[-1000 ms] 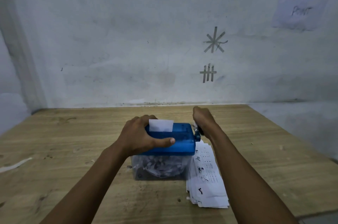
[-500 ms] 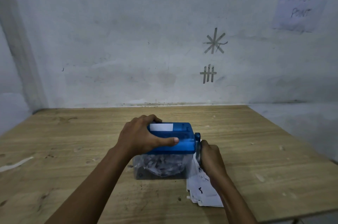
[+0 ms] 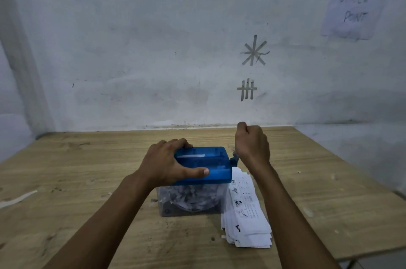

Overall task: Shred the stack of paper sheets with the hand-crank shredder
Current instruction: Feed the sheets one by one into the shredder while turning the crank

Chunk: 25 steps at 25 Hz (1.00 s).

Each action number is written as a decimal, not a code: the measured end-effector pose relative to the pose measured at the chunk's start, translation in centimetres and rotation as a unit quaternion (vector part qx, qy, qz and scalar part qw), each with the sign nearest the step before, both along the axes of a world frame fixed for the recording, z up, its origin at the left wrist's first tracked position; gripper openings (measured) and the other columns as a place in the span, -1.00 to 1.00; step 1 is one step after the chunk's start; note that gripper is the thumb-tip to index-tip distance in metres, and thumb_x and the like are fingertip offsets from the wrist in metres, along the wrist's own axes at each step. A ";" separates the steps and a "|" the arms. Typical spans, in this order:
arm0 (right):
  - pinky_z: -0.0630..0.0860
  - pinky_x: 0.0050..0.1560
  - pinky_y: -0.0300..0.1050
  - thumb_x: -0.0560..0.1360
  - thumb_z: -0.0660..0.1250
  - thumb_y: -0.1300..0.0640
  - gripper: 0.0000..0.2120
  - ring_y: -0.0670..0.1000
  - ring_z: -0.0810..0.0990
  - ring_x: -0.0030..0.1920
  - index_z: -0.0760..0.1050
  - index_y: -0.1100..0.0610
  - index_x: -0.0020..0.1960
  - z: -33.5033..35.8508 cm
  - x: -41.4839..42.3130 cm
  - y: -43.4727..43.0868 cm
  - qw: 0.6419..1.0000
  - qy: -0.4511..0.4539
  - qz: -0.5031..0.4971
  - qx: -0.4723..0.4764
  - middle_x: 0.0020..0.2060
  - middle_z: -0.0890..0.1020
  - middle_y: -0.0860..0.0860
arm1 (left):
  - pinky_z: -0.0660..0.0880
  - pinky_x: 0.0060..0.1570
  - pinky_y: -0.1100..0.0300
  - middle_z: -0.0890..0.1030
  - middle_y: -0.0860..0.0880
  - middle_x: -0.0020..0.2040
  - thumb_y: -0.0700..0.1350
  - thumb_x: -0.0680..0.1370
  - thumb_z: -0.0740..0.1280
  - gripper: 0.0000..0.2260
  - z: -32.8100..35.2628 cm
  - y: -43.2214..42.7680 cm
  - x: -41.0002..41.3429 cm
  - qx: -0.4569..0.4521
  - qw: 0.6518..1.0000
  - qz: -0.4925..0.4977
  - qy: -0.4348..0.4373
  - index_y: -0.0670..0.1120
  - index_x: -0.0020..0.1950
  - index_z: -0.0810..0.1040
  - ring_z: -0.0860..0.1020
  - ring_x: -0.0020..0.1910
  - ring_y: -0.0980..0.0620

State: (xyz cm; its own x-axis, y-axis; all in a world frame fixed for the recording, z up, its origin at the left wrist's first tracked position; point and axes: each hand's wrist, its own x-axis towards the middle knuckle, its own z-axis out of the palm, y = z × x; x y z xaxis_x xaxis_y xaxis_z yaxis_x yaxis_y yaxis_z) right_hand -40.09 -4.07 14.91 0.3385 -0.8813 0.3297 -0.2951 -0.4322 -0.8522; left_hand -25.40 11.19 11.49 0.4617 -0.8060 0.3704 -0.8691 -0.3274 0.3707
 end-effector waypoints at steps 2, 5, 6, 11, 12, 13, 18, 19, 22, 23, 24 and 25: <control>0.42 -0.26 -0.07 0.62 0.06 0.07 -0.57 0.17 0.60 -0.35 0.30 0.19 -0.39 0.6 1.4 -1.4 0.997 -0.020 0.032 0.069 -0.52 0.48 0.10 | 0.48 0.10 0.10 0.50 0.25 0.00 0.67 0.11 0.21 -0.15 -0.1 0.0 0.2 0.001 1.000 -0.005 0.002 0.17 0.20 0.52 0.50 0.00 0.13; 0.33 -0.42 -0.18 0.61 0.04 0.13 -0.62 0.12 0.50 -0.42 0.33 0.22 -0.34 1.0 2.9 -2.2 0.986 -0.021 0.064 0.150 -0.57 0.47 0.13 | 0.52 0.07 0.10 0.54 0.24 -0.01 0.68 0.14 0.24 -0.19 -0.3 0.0 1.1 -0.020 1.000 -0.003 0.003 0.18 0.17 0.53 0.52 -0.03 0.15; 0.28 -0.47 -0.20 0.61 0.03 0.15 -0.62 0.12 0.48 -0.42 0.35 0.23 -0.34 1.0 3.5 -2.5 0.983 -0.018 0.074 0.164 -0.60 0.46 0.13 | 0.54 0.06 0.09 0.55 0.24 -0.01 0.67 0.14 0.24 -0.20 -0.3 0.0 1.6 -0.024 1.000 -0.002 0.009 0.18 0.16 0.53 0.54 -0.04 0.16; 0.31 -0.32 -0.10 0.52 0.07 0.22 -0.78 0.09 0.45 -0.35 0.39 0.25 -0.25 -1.7 5.9 -4.4 0.969 0.017 0.075 0.235 -0.43 0.45 0.13 | 0.51 0.00 0.18 0.52 0.28 -0.01 0.65 0.10 0.28 -0.22 0.0 0.3 2.2 -0.026 0.999 -0.021 0.040 0.20 0.14 0.53 0.51 -0.02 0.21; 0.31 -0.29 -0.08 0.52 0.10 0.22 -0.84 0.08 0.43 -0.32 0.37 0.23 -0.20 -3.4 6.3 -4.8 0.960 0.035 0.084 0.263 -0.35 0.45 0.14 | 0.51 0.00 0.18 0.52 0.30 -0.02 0.64 0.11 0.30 -0.24 -0.2 0.3 2.2 -0.034 0.998 -0.019 0.044 0.20 0.12 0.53 0.51 -0.02 0.21; 0.32 -0.27 -0.07 0.51 0.14 0.21 -0.91 0.08 0.43 -0.29 0.38 0.20 -0.14 -5.3 6.5 -5.2 0.947 0.043 0.101 0.301 -0.28 0.46 0.15 | 0.52 0.00 0.15 0.53 0.29 -0.03 0.64 0.11 0.31 -0.27 -0.4 0.2 2.2 -0.046 0.998 -0.013 0.044 0.21 0.09 0.52 0.51 -0.02 0.20; 0.34 -0.44 -0.19 0.58 0.19 0.20 -0.80 0.01 0.47 -0.48 0.47 0.22 -0.19 -8.0 5.0 -3.2 0.920 -0.010 0.113 0.376 -0.44 0.53 0.08 | 0.56 0.03 0.03 0.58 0.25 -0.03 0.69 0.10 0.27 -0.27 -0.8 -0.2 2.8 -0.088 0.995 0.035 0.035 0.21 0.03 0.53 0.55 -0.05 0.16; 0.29 -0.52 -0.23 0.62 0.15 0.20 -0.72 -0.04 0.43 -0.57 0.46 0.20 -0.24 -7.9 4.5 -2.8 0.916 -0.009 0.110 0.385 -0.53 0.50 0.04 | 0.56 0.03 0.03 0.58 0.25 -0.03 0.70 0.09 0.26 -0.25 -0.8 -0.3 2.7 -0.087 0.995 0.040 0.036 0.21 0.04 0.53 0.56 -0.05 0.16; 0.18 -0.58 -0.29 0.66 0.10 0.14 -0.67 -0.08 0.30 -0.66 0.41 0.17 -0.26 -8.1 2.9 -1.5 0.927 0.037 0.107 0.356 -0.63 0.39 -0.01 | 0.58 0.02 0.04 0.59 0.22 -0.01 0.71 0.08 0.24 -0.21 -1.1 -0.2 2.4 -0.082 0.995 0.046 0.044 0.21 0.07 0.53 0.56 -0.05 0.16; 0.17 -0.59 -0.32 0.66 0.09 0.12 -0.66 -0.09 0.29 -0.67 0.40 0.16 -0.26 -8.2 2.4 -1.3 0.932 0.043 0.108 0.343 -0.64 0.38 -0.02 | 0.57 0.01 0.07 0.59 0.22 -0.01 0.71 0.08 0.25 -0.21 -1.1 -0.1 2.3 -0.082 0.994 0.043 0.048 0.20 0.08 0.54 0.57 -0.04 0.17; 0.20 -0.58 -0.33 0.67 0.09 0.11 -0.65 -0.10 0.31 -0.67 0.41 0.17 -0.26 -8.4 2.0 -1.4 0.943 0.057 0.109 0.310 -0.62 0.40 -0.01 | 0.56 0.00 0.11 0.59 0.22 0.00 0.69 0.09 0.27 -0.21 -1.1 0.0 2.3 -0.082 0.994 0.038 0.056 0.19 0.09 0.55 0.57 -0.04 0.17; 0.27 -0.53 -0.29 0.67 0.10 0.08 -0.63 -0.09 0.37 -0.64 0.44 0.17 -0.26 -8.8 1.4 -1.5 0.958 0.080 0.107 0.255 -0.57 0.45 0.01 | 0.54 -0.04 0.17 0.60 0.22 0.01 0.68 0.10 0.30 -0.22 -1.0 0.1 2.2 -0.083 0.994 0.031 0.066 0.18 0.10 0.56 0.57 -0.03 0.19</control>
State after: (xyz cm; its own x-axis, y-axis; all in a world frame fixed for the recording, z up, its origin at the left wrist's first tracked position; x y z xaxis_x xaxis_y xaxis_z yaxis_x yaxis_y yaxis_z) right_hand -38.68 -5.54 6.15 0.5401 -0.8182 -0.1971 -0.3914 -0.0368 -0.9195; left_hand -23.18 11.26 10.50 0.5624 -0.7076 0.4278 -0.7889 -0.3042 0.5340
